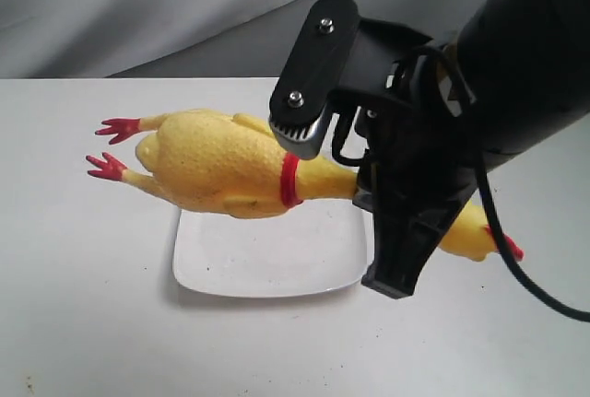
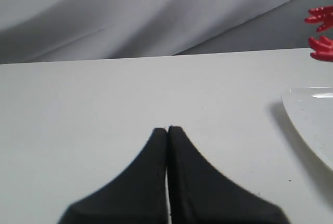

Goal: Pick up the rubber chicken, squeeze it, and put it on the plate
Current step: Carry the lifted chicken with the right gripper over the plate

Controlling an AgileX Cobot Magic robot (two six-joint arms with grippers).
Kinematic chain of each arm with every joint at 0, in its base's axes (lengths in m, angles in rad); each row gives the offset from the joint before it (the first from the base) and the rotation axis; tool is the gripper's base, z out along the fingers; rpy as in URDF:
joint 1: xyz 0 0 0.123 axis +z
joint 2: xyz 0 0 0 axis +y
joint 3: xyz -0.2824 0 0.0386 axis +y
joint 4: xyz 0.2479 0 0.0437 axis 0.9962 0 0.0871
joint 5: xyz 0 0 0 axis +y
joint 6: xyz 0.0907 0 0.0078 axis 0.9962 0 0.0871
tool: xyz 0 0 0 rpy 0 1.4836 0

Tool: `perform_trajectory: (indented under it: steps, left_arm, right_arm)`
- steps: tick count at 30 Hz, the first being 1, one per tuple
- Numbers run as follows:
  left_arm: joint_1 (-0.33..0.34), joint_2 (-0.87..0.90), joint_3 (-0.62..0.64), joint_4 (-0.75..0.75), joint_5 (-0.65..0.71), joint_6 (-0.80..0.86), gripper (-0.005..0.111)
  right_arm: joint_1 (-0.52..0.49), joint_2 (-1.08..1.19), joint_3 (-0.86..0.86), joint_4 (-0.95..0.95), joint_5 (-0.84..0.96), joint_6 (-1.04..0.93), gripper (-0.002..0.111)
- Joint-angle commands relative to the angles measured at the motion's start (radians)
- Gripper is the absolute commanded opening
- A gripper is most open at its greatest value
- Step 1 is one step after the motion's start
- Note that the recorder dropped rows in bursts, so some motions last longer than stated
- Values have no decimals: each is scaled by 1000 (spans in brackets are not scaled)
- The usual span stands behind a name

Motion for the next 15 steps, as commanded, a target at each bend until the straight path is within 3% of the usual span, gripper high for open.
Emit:
perform_trajectory:
  steps: [1, 9, 15]
  left_arm:
    - [-4, -2, 2, 82, -6, 1, 1]
    - [-4, -2, 2, 86, -292, -6, 1]
    - [-4, -2, 2, 86, -404, -6, 1]
  right_arm:
    - [-4, -15, 0, 7, -48, -4, 0]
    - [-4, -15, 0, 25, -85, -11, 0]
    - [-4, -15, 0, 120, -94, -82, 0]
